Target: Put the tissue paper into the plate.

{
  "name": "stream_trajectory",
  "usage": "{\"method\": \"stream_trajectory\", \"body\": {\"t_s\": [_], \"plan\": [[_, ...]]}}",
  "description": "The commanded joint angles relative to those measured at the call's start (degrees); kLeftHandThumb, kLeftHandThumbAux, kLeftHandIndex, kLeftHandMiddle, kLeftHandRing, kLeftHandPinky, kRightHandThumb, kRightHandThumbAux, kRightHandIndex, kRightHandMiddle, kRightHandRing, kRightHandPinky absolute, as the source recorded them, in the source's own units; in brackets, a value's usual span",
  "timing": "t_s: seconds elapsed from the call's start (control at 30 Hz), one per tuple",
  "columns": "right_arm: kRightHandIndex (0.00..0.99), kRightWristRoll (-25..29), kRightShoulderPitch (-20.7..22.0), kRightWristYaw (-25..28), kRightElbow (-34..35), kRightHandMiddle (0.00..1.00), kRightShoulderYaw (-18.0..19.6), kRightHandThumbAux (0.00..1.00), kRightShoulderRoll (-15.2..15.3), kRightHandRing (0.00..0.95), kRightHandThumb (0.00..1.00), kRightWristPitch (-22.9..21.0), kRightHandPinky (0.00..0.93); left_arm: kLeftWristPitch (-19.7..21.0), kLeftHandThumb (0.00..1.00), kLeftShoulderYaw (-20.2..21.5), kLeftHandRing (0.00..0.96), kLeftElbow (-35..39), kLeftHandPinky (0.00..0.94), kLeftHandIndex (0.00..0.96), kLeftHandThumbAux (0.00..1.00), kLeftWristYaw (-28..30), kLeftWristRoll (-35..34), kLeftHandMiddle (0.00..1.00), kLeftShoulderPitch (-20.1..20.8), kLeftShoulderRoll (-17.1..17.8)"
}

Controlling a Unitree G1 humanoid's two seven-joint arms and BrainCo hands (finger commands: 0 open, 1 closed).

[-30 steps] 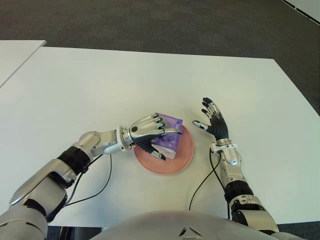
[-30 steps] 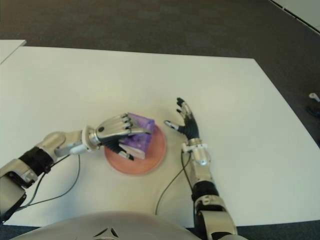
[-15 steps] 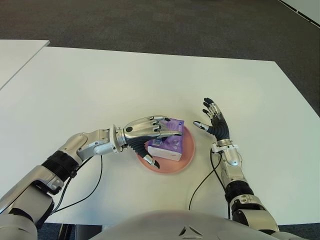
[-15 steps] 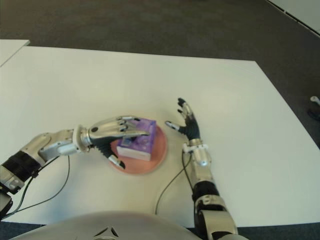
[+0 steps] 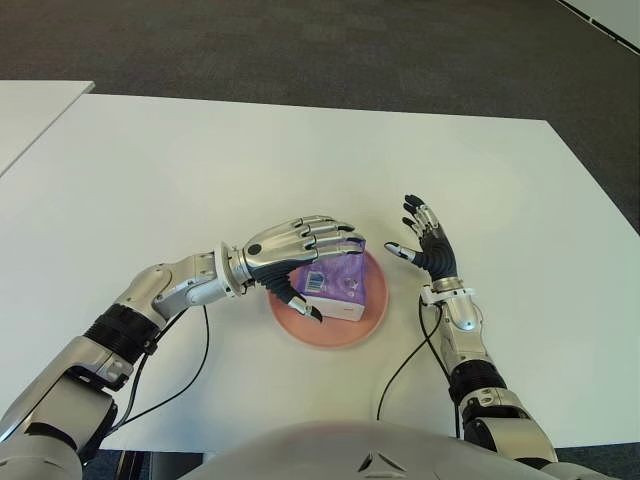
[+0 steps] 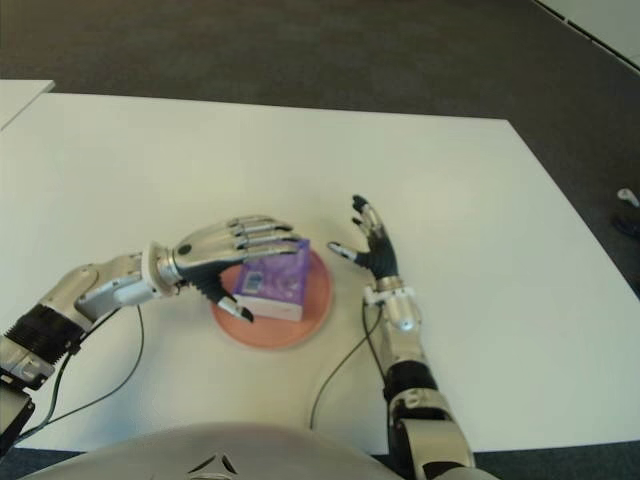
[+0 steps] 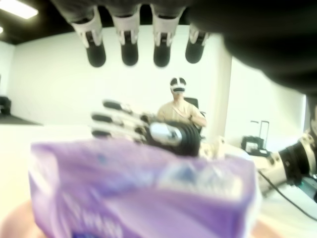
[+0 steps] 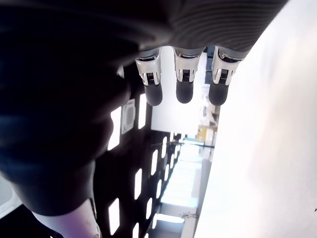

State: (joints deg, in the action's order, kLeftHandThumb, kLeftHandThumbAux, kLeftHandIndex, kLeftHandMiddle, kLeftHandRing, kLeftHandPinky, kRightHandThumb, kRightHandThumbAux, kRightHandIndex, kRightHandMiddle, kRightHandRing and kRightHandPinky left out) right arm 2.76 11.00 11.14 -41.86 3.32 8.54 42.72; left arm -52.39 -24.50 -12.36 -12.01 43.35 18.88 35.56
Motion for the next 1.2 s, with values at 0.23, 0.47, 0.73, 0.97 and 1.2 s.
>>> {"method": "stream_trajectory", "body": {"t_s": [0.23,0.47,0.73,0.97,1.2], "plan": [[0.0,-1.6,-5.6,-1.3,-5.5,0.0,-0.7,0.841,-1.3,0.0,0.0,-1.5,0.0,-4.1,0.036,3.9,0.0,-10.1,0.0,0.0,0.347,6.6,-19.3,0.0,4.1,-2.1],[0.0,-2.1,-5.7,-1.8,-5.3,0.0,-1.0,0.827,-1.3,0.0,0.0,-1.4,0.0,-1.6,0.063,8.0,0.0,-19.4,0.0,0.0,0.391,20.1,-47.9,0.0,5.7,-6.2],[0.0,-2.2,-5.8,-2.2,-4.9,0.0,-1.2,0.834,-1.4,0.0,0.0,-1.4,0.0,11.7,0.014,14.3,0.0,-9.7,0.0,0.0,0.38,19.6,-60.2,0.0,1.1,-11.7],[0.0,-2.3,-6.0,-2.5,-4.7,0.0,-1.4,0.829,-1.4,0.0,0.0,-1.5,0.0,18.9,0.001,22.3,0.0,-7.7,0.0,0.0,0.443,18.6,-61.7,0.0,0.0,-12.6],[0.0,-1.7,-6.4,-2.2,-3.9,0.0,-1.5,0.825,-1.5,0.0,0.0,-2.0,0.0,17.7,0.0,32.1,0.0,-26.5,0.0,0.0,0.501,18.9,-62.5,0.0,7.1,-13.4]]}}
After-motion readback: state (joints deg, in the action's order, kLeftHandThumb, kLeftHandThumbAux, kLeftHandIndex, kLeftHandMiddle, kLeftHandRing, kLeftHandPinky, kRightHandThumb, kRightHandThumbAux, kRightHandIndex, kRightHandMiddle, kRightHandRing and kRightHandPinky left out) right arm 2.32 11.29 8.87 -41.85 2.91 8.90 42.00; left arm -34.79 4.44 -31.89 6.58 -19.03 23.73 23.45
